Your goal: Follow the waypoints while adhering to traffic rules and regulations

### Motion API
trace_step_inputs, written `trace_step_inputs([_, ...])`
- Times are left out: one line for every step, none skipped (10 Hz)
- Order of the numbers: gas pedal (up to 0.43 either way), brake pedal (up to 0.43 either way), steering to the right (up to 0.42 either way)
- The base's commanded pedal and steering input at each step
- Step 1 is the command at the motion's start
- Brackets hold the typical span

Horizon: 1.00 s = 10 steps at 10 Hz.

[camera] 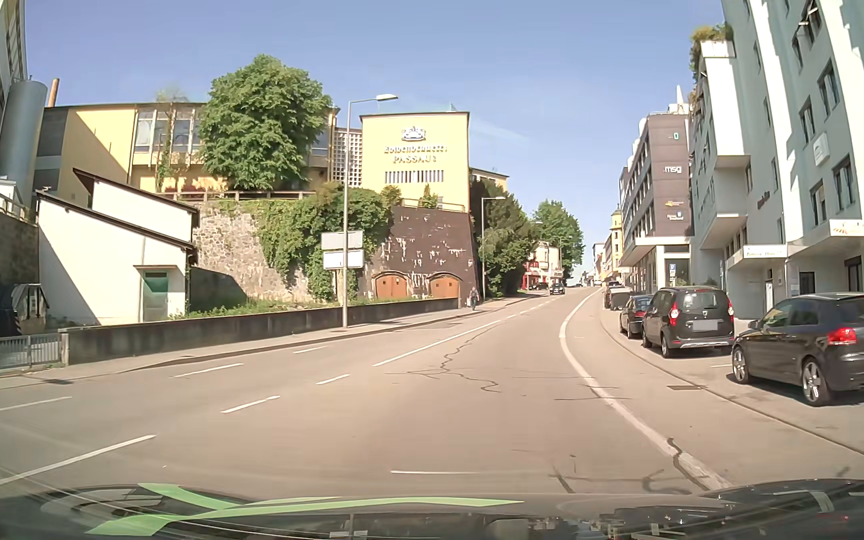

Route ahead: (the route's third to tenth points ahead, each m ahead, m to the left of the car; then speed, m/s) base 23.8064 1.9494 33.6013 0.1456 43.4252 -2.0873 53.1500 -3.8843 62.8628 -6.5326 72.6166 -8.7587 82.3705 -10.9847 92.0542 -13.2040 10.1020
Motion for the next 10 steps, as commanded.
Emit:
trace_step_inputs([0.240, 0.000, 0.038])
trace_step_inputs([0.240, 0.000, 0.036])
trace_step_inputs([0.240, 0.000, 0.033])
trace_step_inputs([0.240, 0.000, 0.029])
trace_step_inputs([0.240, 0.000, 0.024])
trace_step_inputs([0.240, 0.000, 0.024])
trace_step_inputs([0.240, 0.000, 0.022])
trace_step_inputs([0.240, 0.000, 0.023])
trace_step_inputs([0.240, 0.000, 0.023])
trace_step_inputs([0.240, 0.000, 0.023])
